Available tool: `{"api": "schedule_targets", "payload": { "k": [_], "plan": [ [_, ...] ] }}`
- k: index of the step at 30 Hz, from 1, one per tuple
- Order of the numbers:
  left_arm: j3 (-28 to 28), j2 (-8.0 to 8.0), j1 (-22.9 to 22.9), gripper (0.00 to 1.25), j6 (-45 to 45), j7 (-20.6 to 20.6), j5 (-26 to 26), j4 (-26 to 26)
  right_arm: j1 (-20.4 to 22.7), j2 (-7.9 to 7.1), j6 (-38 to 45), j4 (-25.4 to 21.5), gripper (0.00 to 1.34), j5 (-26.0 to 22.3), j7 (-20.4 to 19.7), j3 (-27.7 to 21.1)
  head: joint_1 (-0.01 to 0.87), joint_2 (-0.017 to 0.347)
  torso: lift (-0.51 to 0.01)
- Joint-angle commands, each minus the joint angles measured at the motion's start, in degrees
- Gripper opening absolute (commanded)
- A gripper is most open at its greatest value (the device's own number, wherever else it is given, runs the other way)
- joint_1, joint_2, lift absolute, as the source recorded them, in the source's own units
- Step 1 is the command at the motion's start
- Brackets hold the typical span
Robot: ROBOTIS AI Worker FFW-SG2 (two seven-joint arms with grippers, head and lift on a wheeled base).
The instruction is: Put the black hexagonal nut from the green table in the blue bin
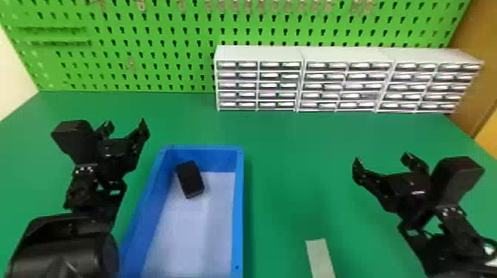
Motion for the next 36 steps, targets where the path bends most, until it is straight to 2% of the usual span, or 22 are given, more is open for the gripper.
{"api": "schedule_targets", "payload": {
  "k": [1,36],
  "plan": [
    [-0.02,0.00,0.00,0.77,0.00,-0.04,0.00,0.00,0.08,-0.08,0.00,0.03,1.24,-0.09,0.00,0.01,0.686,0.051,-0.097],
    [0.06,-0.09,0.00,0.77,0.00,0.05,0.09,0.00,-0.01,-0.08,0.00,0.55,1.23,-0.97,0.00,-0.08,0.686,0.051,-0.097]
  ]
}}
